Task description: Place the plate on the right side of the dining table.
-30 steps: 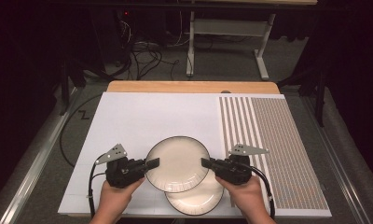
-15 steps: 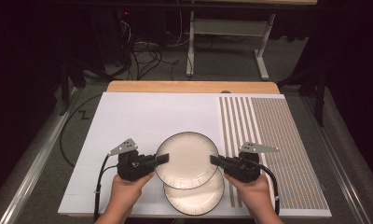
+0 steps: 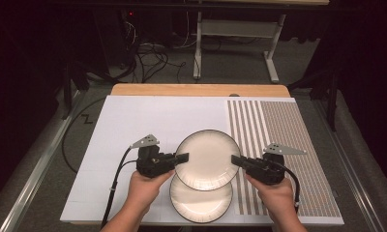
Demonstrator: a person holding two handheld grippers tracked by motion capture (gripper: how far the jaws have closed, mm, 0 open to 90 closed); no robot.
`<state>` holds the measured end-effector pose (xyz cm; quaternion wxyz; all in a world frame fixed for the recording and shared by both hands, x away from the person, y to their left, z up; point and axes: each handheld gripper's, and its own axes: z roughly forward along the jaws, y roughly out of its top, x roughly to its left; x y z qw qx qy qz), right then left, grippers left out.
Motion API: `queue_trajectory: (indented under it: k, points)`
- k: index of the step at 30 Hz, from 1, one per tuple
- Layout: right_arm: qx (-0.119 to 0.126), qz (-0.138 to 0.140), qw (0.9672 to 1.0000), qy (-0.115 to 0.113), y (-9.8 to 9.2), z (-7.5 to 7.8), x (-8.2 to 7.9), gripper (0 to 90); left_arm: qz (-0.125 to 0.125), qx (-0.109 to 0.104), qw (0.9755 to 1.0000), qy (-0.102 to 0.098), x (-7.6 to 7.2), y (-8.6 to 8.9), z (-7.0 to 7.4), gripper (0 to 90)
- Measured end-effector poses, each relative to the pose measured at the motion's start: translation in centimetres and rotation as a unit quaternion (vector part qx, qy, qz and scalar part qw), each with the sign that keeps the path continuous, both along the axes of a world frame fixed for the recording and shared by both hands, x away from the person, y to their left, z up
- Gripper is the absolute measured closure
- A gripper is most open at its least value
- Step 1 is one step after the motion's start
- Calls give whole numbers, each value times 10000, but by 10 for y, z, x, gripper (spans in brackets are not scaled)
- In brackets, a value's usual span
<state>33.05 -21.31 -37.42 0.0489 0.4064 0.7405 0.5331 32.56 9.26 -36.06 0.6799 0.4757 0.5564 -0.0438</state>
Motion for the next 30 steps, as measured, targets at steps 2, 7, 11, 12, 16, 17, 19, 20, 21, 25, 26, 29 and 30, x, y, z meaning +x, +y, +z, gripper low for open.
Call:
queue_trajectory:
  k: [2,7,11,12,16,17,19,20,21,25,26,29,30]
  points:
    - [18,-47,10000,-21,-5,1,1,864,-18,2,10000,21,4,-6,2,806]
    - [55,-218,9997,-39,-19,4,4,867,-79,47,9999,57,12,-21,5,805]
    - [82,-331,9994,-69,-32,5,6,867,-157,80,9998,107,20,-36,7,803]
    - [90,-376,9992,-63,-36,6,6,867,-175,80,9997,115,21,-39,7,803]
    - [93,-495,9987,-71,-48,6,7,868,-239,90,9995,174,28,-53,5,801]
    - [86,-536,9985,-63,-52,6,7,868,-251,101,9995,183,30,-57,5,799]
    - [77,-592,9982,-49,-57,5,7,868,-262,113,9993,223,34,-64,3,796]
    - [58,-630,9980,-56,-60,5,8,868,-283,124,9992,244,36,-68,2,795]
    - [42,-664,9978,-55,-64,5,8,867,-295,130,9992,252,37,-69,2,793]
    - [23,-776,9970,-10,-74,3,8,868,-378,196,9985,340,44,-83,0,790]
    - [16,-799,9968,-14,-76,3,8,868,-390,213,9983,364,46,-87,-1,788]
    - [10,-903,9959,10,-85,1,8,868,-434,277,9978,409,52,-98,-2,783]
    - [10,-939,9956,17,-88,1,9,868,-445,304,9977,421,53,-100,-2,781]
